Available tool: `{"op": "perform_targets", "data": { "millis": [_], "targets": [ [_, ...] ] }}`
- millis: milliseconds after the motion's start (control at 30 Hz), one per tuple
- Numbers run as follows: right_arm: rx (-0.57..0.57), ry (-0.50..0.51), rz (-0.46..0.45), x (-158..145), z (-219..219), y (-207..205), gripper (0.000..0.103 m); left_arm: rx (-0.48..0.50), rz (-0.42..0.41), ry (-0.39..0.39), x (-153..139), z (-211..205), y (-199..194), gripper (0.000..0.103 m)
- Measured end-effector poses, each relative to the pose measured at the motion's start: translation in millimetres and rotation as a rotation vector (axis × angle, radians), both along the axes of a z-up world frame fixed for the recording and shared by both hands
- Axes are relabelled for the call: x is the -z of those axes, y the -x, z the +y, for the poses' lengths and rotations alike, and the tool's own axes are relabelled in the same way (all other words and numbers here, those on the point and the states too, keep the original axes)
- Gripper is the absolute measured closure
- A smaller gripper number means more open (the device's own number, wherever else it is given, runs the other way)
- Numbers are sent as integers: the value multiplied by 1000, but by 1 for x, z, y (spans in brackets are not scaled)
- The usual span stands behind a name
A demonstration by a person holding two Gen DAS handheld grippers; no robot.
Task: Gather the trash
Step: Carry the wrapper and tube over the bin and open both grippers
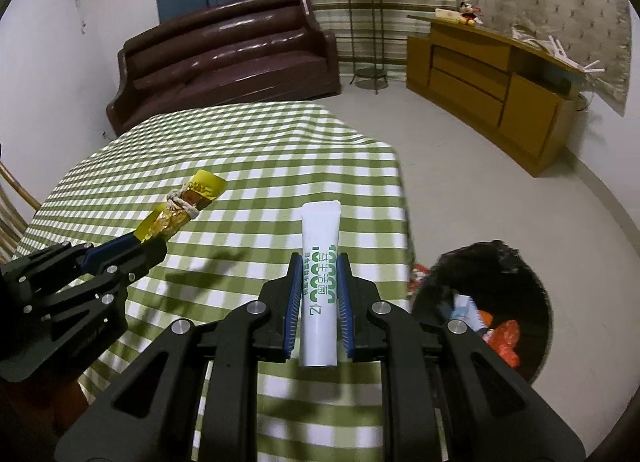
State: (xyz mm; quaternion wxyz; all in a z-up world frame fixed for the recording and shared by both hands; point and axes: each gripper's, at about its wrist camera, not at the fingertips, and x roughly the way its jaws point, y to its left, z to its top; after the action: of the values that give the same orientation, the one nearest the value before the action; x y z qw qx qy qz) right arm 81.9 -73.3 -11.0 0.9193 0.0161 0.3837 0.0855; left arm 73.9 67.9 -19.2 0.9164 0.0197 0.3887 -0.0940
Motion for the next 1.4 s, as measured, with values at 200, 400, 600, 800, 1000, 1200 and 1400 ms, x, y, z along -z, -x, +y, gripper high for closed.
{"op": "perform_targets", "data": {
  "millis": [200,400,600,800,1000,1200,1400],
  "targets": [
    [73,15,-26,-7,-38,9,86,53,-13,18,-6,-35,2,78],
    [168,23,-40,-6,-84,17,86,113,-28,28,-10,-74,-1,78],
    [249,28,-36,1,-122,22,86,168,-29,27,-7,-114,-3,78],
    [294,40,-31,11,-142,23,86,208,-21,16,0,-144,-10,78],
    [320,36,-21,23,-158,17,85,232,-9,3,9,-168,-21,78],
    [341,15,-17,30,-163,8,74,244,16,-8,19,-182,-30,73],
    [356,6,-17,35,-168,7,67,235,39,-16,27,-184,-32,61]
  ]
}}
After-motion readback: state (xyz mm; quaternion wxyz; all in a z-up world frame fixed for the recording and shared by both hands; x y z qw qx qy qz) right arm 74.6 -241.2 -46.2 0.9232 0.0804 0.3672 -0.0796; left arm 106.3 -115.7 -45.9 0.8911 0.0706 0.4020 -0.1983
